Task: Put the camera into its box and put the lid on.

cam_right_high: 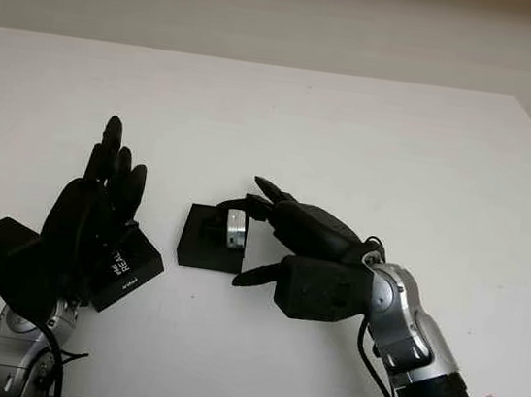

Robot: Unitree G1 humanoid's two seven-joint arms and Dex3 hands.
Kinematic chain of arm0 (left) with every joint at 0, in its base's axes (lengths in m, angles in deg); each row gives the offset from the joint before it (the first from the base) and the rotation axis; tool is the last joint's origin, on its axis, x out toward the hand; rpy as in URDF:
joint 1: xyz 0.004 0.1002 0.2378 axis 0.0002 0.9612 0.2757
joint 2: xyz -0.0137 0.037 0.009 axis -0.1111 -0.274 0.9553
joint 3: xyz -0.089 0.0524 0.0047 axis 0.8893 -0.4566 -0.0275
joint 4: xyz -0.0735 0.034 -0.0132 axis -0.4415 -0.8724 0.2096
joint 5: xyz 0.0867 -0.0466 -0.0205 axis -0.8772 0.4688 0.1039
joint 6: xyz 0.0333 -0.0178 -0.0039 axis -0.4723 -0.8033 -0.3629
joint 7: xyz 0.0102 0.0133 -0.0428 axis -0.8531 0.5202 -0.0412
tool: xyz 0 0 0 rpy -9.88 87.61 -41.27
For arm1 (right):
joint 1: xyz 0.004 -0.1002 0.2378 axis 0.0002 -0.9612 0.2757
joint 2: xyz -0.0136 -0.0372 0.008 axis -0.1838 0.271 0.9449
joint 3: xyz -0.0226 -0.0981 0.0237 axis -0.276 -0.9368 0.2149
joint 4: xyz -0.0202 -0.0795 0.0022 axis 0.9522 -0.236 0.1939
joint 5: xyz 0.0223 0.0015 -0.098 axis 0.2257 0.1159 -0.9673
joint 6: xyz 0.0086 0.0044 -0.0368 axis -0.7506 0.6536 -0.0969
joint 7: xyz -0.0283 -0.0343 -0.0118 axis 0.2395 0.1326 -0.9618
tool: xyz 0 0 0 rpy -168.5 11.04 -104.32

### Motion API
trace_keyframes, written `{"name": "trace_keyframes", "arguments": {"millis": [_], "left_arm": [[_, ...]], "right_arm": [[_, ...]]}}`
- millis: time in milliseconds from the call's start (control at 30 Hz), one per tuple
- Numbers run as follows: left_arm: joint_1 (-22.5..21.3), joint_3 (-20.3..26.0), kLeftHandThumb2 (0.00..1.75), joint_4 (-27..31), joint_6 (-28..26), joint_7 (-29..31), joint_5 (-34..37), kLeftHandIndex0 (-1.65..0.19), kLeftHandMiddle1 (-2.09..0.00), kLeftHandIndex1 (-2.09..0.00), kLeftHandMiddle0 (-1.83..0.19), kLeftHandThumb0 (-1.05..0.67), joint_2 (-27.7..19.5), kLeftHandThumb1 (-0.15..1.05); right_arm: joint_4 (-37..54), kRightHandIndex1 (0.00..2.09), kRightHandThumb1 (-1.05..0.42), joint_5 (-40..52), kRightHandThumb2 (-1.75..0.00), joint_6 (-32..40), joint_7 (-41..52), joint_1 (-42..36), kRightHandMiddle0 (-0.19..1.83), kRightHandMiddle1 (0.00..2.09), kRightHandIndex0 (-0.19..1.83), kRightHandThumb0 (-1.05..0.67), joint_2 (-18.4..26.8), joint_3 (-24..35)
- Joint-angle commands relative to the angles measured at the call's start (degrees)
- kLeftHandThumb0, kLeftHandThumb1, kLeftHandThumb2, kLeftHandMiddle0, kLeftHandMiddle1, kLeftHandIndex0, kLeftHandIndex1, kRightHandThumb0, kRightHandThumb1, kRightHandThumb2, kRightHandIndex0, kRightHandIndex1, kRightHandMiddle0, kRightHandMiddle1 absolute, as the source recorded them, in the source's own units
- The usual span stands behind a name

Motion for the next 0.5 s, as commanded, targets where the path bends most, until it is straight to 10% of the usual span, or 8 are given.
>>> {"name": "trace_keyframes", "arguments": {"millis": [0,467], "left_arm": [[0.5,-0.3,0.50,1.0,0.1,-0.4,-0.4,0.18,-0.05,-0.05,0.18,-0.73,0.3,1.05],[0.5,-0.9,0.51,0.5,0.3,-0.9,-0.6,0.19,-0.05,-0.05,0.19,-0.71,0.9,1.05]], "right_arm": [[0.4,0.00,-0.93,0.1,-0.05,-0.5,-0.7,0.3,-0.07,0.11,-0.19,-0.73,0.1,0.9],[-1.1,0.00,-1.01,-0.5,-0.08,-0.1,-3.9,3.7,-0.18,0.04,-0.19,-0.77,-4.6,0.4]]}}
